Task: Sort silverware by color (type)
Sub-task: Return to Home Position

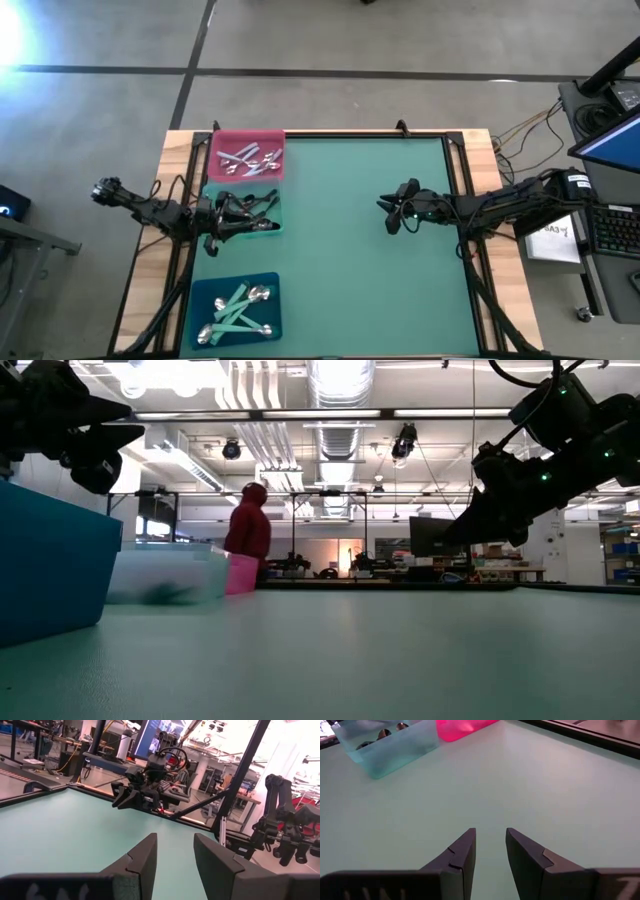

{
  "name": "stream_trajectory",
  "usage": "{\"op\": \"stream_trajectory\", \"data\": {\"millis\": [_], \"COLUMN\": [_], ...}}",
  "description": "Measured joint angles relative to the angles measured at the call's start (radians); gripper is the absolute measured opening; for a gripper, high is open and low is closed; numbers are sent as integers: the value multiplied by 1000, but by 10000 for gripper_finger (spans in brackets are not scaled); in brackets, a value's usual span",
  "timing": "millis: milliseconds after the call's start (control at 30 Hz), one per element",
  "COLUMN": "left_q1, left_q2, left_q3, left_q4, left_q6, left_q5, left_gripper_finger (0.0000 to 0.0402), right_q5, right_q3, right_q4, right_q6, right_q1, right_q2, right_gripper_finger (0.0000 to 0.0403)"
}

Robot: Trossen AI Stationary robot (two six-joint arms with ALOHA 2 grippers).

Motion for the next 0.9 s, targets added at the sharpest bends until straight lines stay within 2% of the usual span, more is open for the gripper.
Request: {"op": "stream_trajectory", "data": {"millis": [900], "left_q1": [0], "left_q2": [22], "left_q3": [20], "left_q4": [-1], "left_q6": [0], "left_q5": [-1], "left_gripper_finger": [114], "right_q5": [0], "right_q3": [0], "right_q4": [0], "right_q6": [0], "right_q1": [0], "right_q2": [0], "right_gripper_finger": [98]}}
